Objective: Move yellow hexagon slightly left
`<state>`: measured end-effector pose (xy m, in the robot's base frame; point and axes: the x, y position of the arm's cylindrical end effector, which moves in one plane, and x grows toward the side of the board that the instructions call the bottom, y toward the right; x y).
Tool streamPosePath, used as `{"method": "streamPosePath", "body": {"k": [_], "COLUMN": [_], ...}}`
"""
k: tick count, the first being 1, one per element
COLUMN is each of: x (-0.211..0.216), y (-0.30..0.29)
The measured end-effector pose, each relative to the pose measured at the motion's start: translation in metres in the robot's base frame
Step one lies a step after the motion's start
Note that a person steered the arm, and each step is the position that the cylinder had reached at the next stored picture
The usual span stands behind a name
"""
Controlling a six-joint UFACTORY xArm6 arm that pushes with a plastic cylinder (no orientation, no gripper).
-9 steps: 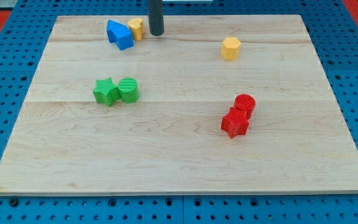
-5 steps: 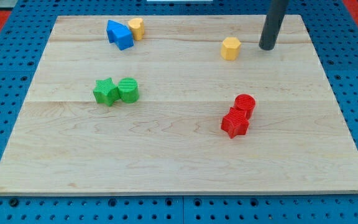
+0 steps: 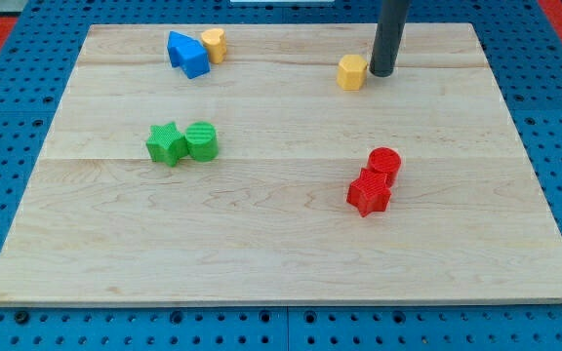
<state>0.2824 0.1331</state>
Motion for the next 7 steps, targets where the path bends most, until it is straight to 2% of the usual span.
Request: {"method": "streamPosePath", "body": {"k": [1,4,5,6,7], "x": [0.008,0.056,0.064,0.062,0.043], "y": [-0.046,-0.065,-0.090,-0.078,-0.050]}}
